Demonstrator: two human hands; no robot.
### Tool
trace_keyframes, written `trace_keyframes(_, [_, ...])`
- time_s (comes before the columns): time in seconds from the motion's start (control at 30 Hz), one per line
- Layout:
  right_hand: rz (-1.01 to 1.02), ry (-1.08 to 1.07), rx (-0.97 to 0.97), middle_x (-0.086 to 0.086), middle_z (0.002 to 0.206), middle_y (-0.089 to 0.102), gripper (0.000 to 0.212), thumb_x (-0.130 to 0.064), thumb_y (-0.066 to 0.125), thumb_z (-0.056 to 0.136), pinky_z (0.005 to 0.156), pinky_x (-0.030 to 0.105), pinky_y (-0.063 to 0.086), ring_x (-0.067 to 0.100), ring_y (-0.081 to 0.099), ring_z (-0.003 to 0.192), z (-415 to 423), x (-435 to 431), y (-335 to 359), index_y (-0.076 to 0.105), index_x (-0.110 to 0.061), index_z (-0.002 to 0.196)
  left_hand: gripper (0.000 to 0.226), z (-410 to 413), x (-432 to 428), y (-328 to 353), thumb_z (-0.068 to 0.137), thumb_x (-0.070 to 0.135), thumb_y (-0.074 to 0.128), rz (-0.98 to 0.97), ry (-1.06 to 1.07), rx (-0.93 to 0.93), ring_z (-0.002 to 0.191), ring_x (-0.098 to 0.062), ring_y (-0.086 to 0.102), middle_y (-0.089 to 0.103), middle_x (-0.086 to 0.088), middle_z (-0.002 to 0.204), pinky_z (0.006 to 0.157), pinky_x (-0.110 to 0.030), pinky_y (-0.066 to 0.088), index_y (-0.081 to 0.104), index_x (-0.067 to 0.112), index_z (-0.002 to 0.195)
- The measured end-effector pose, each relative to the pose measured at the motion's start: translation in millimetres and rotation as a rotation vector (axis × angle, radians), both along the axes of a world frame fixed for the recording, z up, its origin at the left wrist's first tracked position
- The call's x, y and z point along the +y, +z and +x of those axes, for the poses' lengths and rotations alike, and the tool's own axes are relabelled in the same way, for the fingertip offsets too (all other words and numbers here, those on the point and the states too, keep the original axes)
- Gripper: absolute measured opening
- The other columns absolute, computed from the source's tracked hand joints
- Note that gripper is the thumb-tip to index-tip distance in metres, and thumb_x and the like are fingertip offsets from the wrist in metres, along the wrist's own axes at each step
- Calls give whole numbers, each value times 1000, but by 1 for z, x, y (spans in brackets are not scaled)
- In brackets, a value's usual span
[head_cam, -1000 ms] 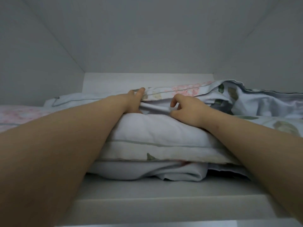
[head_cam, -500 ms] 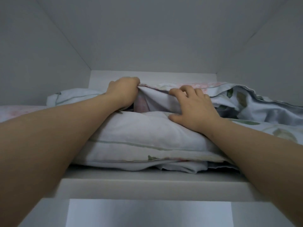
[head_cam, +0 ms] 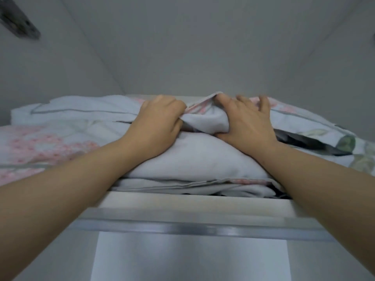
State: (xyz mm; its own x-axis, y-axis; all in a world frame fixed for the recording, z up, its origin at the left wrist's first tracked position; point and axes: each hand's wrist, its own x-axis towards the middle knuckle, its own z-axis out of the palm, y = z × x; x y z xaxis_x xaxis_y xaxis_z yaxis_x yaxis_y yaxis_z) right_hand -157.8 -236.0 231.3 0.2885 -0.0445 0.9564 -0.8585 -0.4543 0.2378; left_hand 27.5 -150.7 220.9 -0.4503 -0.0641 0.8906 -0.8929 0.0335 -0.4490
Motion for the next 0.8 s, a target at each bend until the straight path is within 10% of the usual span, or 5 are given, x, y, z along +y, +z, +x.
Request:
trace_keyframes(0.13, [32, 63, 11, 17, 93, 68, 50, -24, 56, 83, 70, 34, 28, 41, 58, 90, 5, 10, -3, 32, -10, 124, 53, 1, 7, -13, 77, 36, 23, 112, 97, 5, 87, -35, 56, 61, -15, 86, 73, -38, 35, 63, 7, 99])
trace_keyframes(0.3, [217, 133, 6, 21, 99, 65, 47, -21, 52, 85, 68, 38, 42, 41, 60, 89, 8, 7, -11, 32, -18, 127, 31, -1, 21, -33, 86, 43, 51, 217, -1, 229, 109, -24, 46, 48, 11, 96, 88, -36, 28, 52, 28, 113])
trace_keyframes(0.5, [194, 120, 45, 22, 95, 64, 23, -15, 45, 88, 61, 35, 37, 41, 59, 85, 2, 20, -24, 45, -15, 110, 89, 2, 21, -39, 68, 67, 58, 268, 168, 406, 143, -20, 2, 14, 5, 152, 111, -63, 4, 13, 40, 141])
trace_keyframes(0.8, [-12, 584, -645, 26, 94, 64, 23, -3, 48, 83, 75, 45, 42, 43, 58, 92, -29, 54, -35, 53, -8, 105, 98, 3, 29, -41, 60, 60, 71, 28, 95, 282, 144, -20, 7, 22, 2, 153, 112, -55, 6, 21, 38, 141])
